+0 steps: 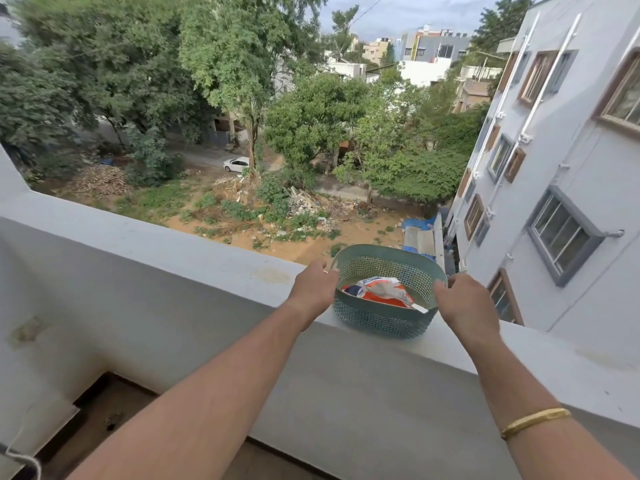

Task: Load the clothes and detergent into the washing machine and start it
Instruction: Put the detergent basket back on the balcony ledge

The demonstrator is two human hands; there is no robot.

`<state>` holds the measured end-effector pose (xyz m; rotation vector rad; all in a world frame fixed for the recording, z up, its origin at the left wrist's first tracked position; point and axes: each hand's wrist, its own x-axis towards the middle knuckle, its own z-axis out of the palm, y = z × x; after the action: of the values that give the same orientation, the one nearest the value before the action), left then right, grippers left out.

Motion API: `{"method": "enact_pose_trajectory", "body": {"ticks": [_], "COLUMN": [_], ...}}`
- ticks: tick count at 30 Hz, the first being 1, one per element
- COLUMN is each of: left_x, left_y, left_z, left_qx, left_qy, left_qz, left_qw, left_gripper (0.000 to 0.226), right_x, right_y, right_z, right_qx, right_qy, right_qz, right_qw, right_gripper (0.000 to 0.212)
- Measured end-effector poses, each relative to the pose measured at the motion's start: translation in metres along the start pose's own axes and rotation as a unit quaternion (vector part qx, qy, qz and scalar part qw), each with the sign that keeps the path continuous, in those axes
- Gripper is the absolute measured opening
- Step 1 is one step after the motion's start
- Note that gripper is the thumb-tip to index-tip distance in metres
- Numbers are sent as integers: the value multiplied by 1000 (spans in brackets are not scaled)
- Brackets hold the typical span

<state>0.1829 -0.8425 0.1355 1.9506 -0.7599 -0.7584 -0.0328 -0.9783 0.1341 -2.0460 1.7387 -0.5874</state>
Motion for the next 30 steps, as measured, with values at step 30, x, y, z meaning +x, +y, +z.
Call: {"method": "enact_pose_trajectory", "body": {"ticks": [30], "left_x": [-559], "left_y": [-387], "left_z": [-312], "left_qx": [-127], "left_qy": [558], "left_qz": [-269], "left_qw": [775], "left_gripper": [20], "right_x": [-655], "right_y": [-253], "right_z": [199], "right_qx": [97], "right_qy": [-376], "right_qz": [-512], "right_qw": [766], "right_gripper": [32]}}
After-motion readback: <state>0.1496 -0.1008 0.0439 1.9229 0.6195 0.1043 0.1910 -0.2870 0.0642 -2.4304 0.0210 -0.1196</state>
